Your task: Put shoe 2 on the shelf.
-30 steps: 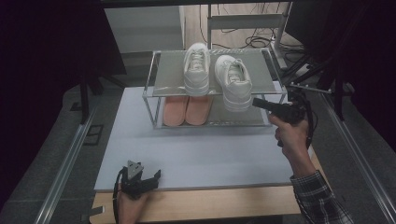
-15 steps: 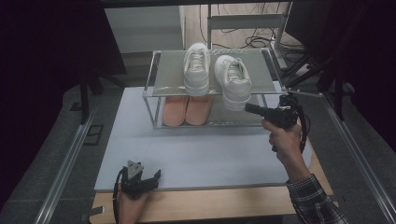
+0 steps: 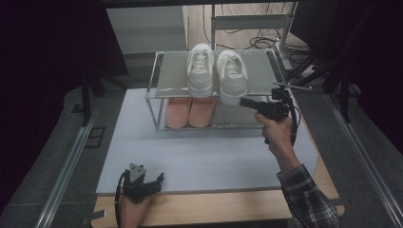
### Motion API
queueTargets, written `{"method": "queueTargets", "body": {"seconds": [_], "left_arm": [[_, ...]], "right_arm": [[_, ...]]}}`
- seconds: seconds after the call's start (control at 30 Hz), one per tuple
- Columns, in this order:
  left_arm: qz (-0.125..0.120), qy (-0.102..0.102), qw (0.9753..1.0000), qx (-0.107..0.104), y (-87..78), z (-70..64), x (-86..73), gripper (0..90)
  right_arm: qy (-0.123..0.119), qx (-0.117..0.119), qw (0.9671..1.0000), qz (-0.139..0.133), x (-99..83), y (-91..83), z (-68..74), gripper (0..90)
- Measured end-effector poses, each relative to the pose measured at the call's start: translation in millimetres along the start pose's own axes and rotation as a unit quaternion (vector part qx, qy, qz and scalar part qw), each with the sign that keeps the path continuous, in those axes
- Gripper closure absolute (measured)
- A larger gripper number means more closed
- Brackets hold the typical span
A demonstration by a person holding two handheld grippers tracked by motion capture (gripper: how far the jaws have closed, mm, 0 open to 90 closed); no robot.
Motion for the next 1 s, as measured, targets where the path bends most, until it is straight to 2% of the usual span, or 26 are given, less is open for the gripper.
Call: {"method": "queueTargets", "body": {"seconds": [0.37, 0.57, 0.67, 0.77, 1.0], "left_arm": [[0.001, -0.001, 1.0000, 0.000, -0.2, -0.1, -0.1, 14.0], [0.001, 0.000, 1.0000, 0.000, -0.2, 0.0, -0.1, 14.0], [0.001, 0.000, 1.0000, -0.001, -0.2, 0.0, -0.1, 14.0], [0.001, 0.000, 1.0000, -0.001, -0.2, 0.0, -0.1, 14.0], [0.001, 0.000, 1.0000, 0.000, -0.2, 0.0, -0.1, 14.0]], "right_arm": [[0.019, -0.009, 0.9998, 0.001, 8.9, 25.4, -0.5, 89.5], [0.019, -0.008, 0.9998, 0.000, 10.8, 33.4, 4.1, 89.5], [0.012, -0.016, 0.9998, 0.000, 11.6, 37.7, 6.4, 89.4], [0.014, -0.021, 0.9997, -0.003, 12.9, 38.9, 5.5, 89.5], [0.015, -0.017, 0.9997, -0.002, 11.4, 37.5, 4.3, 89.3]]}}
Point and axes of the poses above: each handheld gripper's, and its own axes: y roughly forward along the jaws, x roughly out of its top, z roughly to its left, the point moved 9 cm from there along y, roughly forward along the jaws, and after that the axes turned 7 degrees about -x, right-handed, at the moved point
